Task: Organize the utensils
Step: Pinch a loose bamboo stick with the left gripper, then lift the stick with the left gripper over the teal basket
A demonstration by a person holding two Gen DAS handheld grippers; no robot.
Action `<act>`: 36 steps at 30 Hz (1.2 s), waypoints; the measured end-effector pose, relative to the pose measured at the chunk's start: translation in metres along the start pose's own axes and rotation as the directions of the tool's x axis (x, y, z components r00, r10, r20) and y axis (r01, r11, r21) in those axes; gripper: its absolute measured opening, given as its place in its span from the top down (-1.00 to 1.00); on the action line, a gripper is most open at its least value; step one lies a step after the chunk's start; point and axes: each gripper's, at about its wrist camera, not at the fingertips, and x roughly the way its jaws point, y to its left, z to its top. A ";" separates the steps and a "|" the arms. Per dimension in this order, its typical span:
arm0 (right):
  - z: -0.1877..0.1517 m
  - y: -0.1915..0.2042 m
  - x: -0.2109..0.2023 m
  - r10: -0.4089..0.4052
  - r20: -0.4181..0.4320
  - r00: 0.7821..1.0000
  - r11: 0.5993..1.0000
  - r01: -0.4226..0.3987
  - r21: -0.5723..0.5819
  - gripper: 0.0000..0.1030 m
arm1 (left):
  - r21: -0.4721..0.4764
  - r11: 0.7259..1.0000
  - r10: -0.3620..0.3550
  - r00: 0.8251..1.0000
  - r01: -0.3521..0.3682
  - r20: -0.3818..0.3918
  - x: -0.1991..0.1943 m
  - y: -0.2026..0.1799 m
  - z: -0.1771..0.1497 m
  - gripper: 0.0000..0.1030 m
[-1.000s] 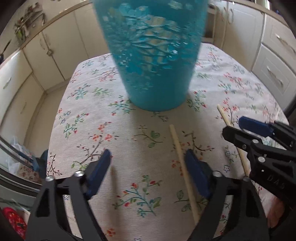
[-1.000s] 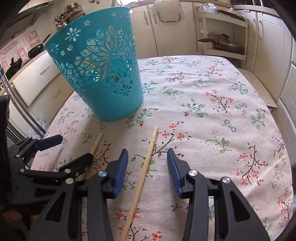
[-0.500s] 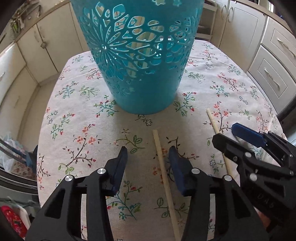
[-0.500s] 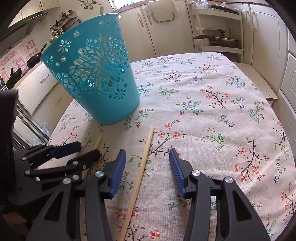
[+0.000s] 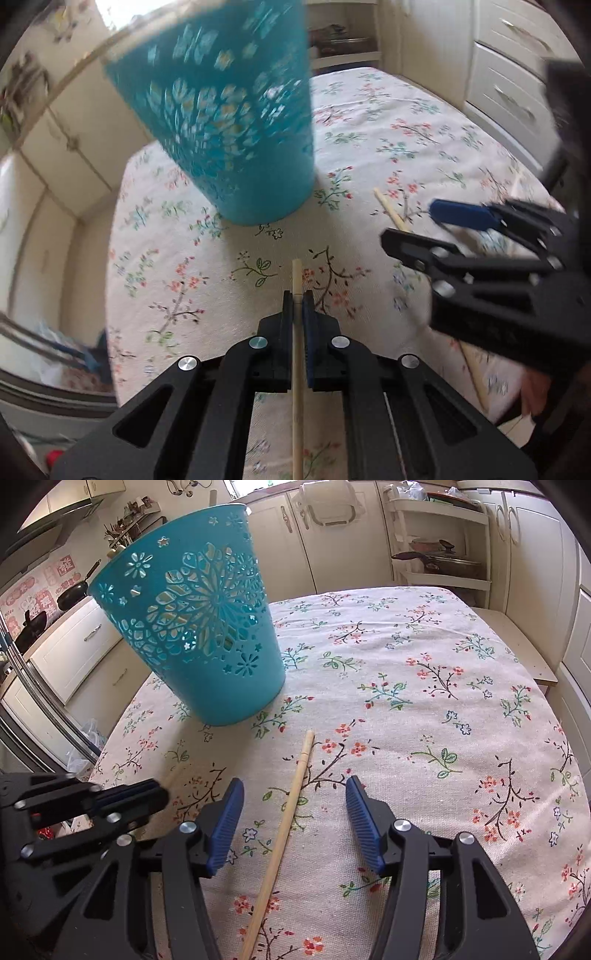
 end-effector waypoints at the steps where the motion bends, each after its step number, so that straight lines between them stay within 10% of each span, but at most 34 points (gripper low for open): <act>1: 0.000 0.000 0.000 0.002 0.000 1.000 1.000 -0.002 0.001 -0.10 | 0.020 1.000 0.006 1.000 -0.006 0.009 -0.005 -0.002 0.000 0.90; 8: 0.000 -0.002 -0.001 0.007 0.001 1.000 1.000 -0.007 0.003 -0.12 | 0.138 0.990 0.022 0.994 -0.037 0.109 -0.056 -0.015 -0.002 0.90; 14: 0.000 -0.001 -0.001 0.001 0.000 1.000 1.000 -0.001 -0.005 -0.13 | 0.095 0.992 -0.097 0.977 0.080 0.191 -0.106 0.002 0.011 0.90; 25: 0.000 0.002 0.000 0.006 -0.002 1.000 1.000 -0.006 -0.009 -0.20 | -0.160 0.955 -0.131 0.839 0.250 0.529 -0.186 0.100 0.088 0.90; 36: 0.001 -0.002 -0.001 0.029 0.001 1.000 1.000 -0.029 0.010 -0.23 | -0.319 0.917 0.028 0.760 0.239 0.649 -0.171 0.130 0.150 0.90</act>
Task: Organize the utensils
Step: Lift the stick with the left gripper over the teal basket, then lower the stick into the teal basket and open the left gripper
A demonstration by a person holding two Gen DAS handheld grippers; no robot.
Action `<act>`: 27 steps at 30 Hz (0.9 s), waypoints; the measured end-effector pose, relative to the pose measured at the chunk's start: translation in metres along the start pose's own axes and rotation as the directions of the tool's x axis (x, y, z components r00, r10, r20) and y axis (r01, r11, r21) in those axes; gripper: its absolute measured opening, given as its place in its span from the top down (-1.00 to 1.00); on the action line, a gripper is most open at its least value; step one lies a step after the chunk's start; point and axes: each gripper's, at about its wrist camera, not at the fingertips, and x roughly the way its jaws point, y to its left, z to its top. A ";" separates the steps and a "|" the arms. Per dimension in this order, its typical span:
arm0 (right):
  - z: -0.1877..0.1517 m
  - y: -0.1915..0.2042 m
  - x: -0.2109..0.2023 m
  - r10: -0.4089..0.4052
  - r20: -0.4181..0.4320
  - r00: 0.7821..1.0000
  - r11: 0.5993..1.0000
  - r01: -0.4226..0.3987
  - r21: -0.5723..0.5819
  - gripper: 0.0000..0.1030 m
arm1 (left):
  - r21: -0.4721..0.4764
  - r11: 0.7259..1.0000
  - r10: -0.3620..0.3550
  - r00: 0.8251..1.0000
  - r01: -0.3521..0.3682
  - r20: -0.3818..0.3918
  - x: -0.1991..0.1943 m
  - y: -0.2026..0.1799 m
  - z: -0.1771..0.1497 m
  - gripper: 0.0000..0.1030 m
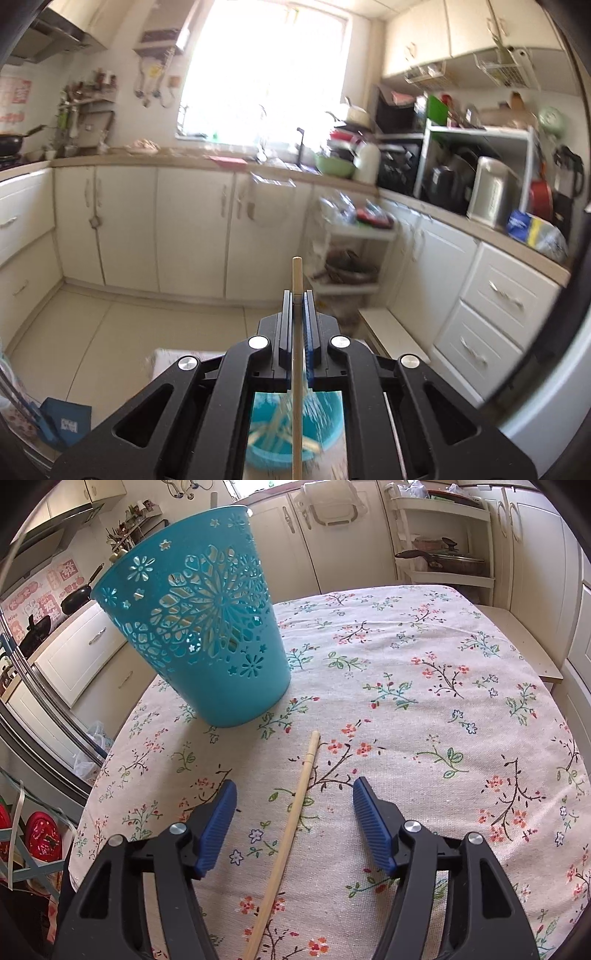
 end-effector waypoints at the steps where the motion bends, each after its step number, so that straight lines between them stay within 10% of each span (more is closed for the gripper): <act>1: 0.000 0.000 0.000 0.002 0.000 1.000 1.000 -0.002 0.001 -0.24 | -0.010 1.000 0.019 1.000 -0.019 0.018 0.007 0.001 0.001 0.90; 12: 0.001 -0.002 -0.001 0.020 0.002 1.000 1.000 -0.020 0.015 -0.26 | -0.050 0.986 0.164 0.982 -0.160 0.092 0.075 0.012 -0.013 0.90; 27: 0.002 -0.001 0.000 0.033 0.001 0.999 0.999 -0.033 0.017 -0.31 | 0.025 0.983 0.184 0.979 -0.183 -0.090 0.099 0.023 -0.075 0.76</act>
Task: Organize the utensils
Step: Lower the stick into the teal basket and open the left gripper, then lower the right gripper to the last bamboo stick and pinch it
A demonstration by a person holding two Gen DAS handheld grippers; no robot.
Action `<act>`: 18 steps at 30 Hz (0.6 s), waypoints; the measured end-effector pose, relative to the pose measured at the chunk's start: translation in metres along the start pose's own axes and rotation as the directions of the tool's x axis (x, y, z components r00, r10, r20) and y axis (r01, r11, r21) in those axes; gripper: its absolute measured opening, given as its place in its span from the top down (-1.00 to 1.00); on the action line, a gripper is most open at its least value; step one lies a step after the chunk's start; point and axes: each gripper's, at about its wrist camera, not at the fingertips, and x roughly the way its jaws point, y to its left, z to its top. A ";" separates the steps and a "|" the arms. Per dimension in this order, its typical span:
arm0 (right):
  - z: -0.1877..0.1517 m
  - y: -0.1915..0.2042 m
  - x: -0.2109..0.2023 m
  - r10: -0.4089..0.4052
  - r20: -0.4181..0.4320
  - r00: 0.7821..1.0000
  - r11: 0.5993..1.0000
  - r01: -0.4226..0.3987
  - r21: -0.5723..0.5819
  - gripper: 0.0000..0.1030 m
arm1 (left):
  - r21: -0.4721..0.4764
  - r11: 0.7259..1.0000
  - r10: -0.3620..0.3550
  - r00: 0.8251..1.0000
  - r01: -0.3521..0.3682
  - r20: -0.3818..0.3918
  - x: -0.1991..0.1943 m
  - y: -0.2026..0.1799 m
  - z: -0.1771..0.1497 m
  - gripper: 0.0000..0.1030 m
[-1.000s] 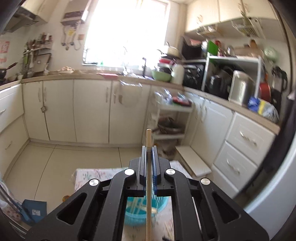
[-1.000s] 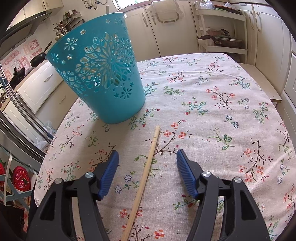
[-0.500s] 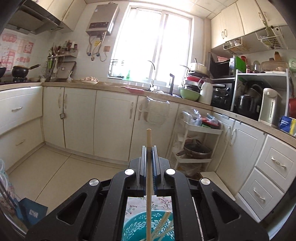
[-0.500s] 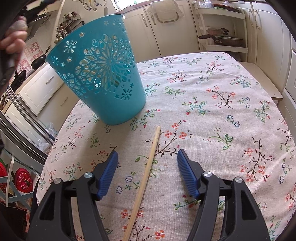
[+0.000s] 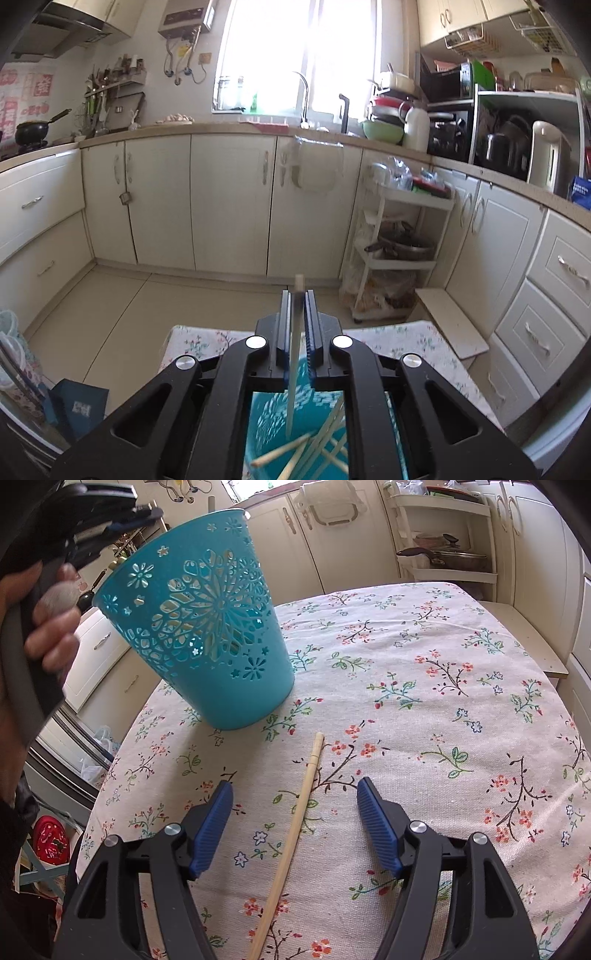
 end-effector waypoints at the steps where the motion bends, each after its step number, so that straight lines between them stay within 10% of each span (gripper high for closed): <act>1: 0.000 0.000 0.000 0.000 0.001 1.000 1.000 0.000 0.000 -0.31 | 0.001 1.000 0.005 1.000 -0.005 -0.003 -0.005 0.002 -0.002 0.68; 3: 0.000 0.000 0.000 -0.002 0.000 1.000 1.000 0.002 -0.001 -0.31 | -0.002 1.000 0.022 1.000 -0.022 0.002 -0.016 0.007 -0.007 0.17; 9: -0.001 0.003 0.000 -0.015 -0.002 1.000 1.000 0.015 -0.013 -0.31 | -0.051 0.994 0.101 0.993 -0.098 0.053 -0.076 0.042 -0.032 -0.40; 18: -0.006 0.017 0.001 -0.120 -0.013 0.993 0.989 0.119 -0.087 -0.27 | -0.156 0.971 0.139 0.959 -0.181 -0.248 -0.058 0.098 -0.135 -0.56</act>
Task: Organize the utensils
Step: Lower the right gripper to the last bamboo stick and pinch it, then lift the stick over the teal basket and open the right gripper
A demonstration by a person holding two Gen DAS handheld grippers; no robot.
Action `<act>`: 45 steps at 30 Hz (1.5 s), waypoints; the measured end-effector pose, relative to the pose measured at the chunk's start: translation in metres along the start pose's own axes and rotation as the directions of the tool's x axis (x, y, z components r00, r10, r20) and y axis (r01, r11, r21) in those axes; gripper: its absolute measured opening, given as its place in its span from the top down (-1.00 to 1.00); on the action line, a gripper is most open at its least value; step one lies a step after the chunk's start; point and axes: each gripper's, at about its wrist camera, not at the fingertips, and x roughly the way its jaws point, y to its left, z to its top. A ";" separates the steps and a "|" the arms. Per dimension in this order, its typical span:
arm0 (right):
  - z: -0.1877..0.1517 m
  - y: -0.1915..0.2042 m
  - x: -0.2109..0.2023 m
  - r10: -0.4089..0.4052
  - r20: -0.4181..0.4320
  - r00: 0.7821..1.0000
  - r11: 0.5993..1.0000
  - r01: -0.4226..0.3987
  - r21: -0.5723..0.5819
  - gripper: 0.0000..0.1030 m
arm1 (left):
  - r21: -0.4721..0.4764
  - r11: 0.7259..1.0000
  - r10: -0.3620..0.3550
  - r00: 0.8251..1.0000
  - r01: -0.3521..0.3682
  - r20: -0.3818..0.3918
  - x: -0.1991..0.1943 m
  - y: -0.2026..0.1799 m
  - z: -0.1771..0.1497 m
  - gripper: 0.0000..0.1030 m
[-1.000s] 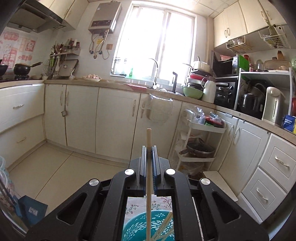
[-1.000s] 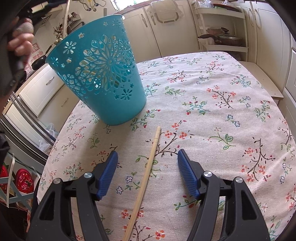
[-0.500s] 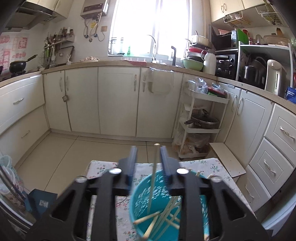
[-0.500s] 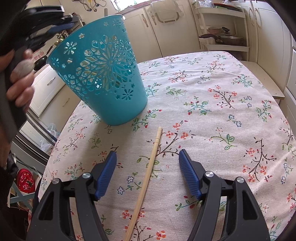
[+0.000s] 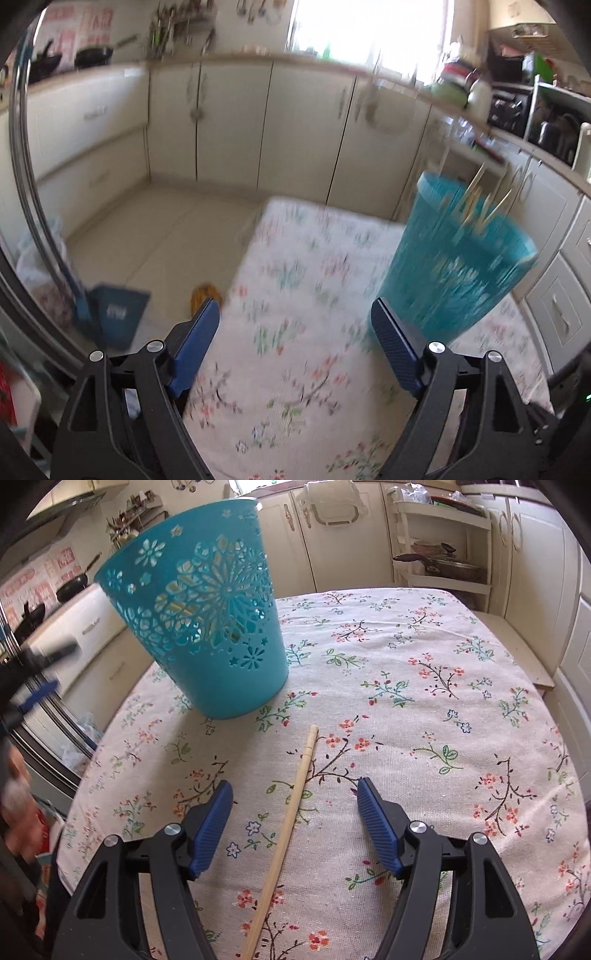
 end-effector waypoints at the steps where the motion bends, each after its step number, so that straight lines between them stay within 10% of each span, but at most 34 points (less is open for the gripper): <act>1: 0.000 0.001 0.000 -0.007 -0.002 1.000 1.000 0.007 -0.013 -0.12 | -0.001 1.000 0.008 1.000 -0.008 -0.026 0.008 0.002 -0.005 -0.56; 7: -0.005 0.004 -0.004 -0.019 -0.030 0.999 0.993 0.016 -0.116 0.68 | 0.057 0.998 0.016 0.999 -0.013 -0.048 0.030 -0.007 -0.017 -0.56; 23: 0.001 0.016 0.002 -0.033 -0.066 0.997 0.980 0.020 -0.196 0.85 | 0.051 0.999 -0.008 0.995 0.013 -0.098 0.046 -0.011 -0.023 -0.74; 30: 0.001 0.026 0.010 -0.070 -0.021 0.997 0.981 0.066 -0.180 0.48 | 0.103 0.995 0.013 0.995 -0.002 -0.102 0.047 -0.022 -0.024 -0.79; 34: 0.000 0.026 0.007 -0.050 -0.037 0.998 0.979 0.042 -0.197 0.84 | 0.110 0.994 0.019 0.993 -0.007 -0.115 0.049 -0.024 -0.025 -0.80; 45: -0.004 0.018 0.000 -0.028 -0.034 0.999 0.989 0.023 -0.149 0.88 | 0.138 0.990 0.027 0.989 -0.006 -0.147 0.054 -0.029 -0.026 -0.82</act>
